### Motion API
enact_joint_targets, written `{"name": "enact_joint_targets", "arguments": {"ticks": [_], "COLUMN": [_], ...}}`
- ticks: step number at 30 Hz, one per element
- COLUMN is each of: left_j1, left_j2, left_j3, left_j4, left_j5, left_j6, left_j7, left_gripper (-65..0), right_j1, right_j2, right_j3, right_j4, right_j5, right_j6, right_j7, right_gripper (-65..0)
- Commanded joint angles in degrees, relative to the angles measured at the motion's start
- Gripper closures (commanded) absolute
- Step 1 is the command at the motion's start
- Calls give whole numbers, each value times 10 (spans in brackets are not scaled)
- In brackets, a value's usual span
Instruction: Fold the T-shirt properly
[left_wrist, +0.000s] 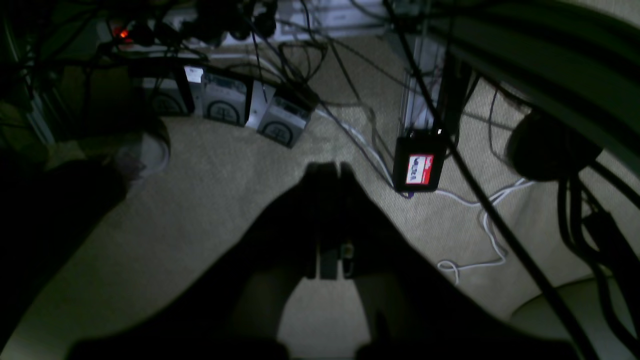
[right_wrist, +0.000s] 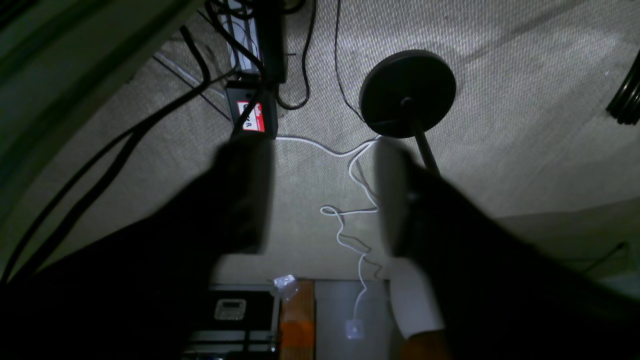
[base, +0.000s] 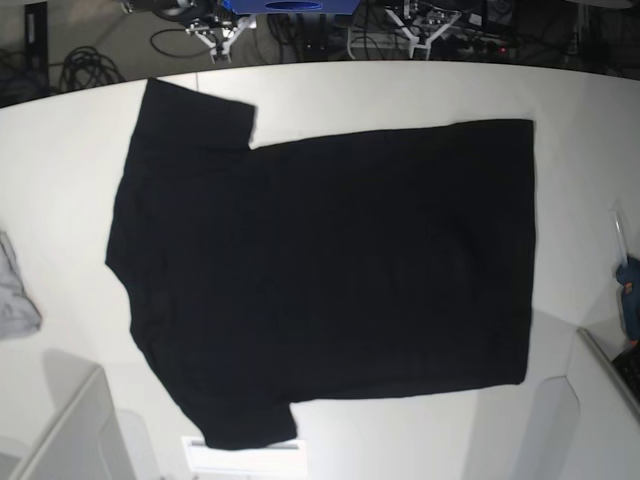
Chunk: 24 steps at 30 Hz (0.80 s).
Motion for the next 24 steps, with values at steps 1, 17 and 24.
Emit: {"name": "enact_joint_targets", "arguments": {"ticks": [1,17,24], "left_j1": [8,26,42], "left_j2": [0,0,0], "left_j3": [0,-1,-1], "left_j4": [8,30,38], "left_j5": [-2,-3,-3], "left_j6": [3,3,3], "left_j7": [4,4,3], "left_gripper": [-5,-346,-229], "right_j1": [-14,-32,-32], "right_j2": [2,1,2], "right_j3": [-1,-1,-1], "right_j4": [0,30,30], "right_j5": [-1,0,-1], "right_j6": [-5,-5,-5], "right_j7": [-7,-7,-7], "right_gripper": [-362,0,0]}}
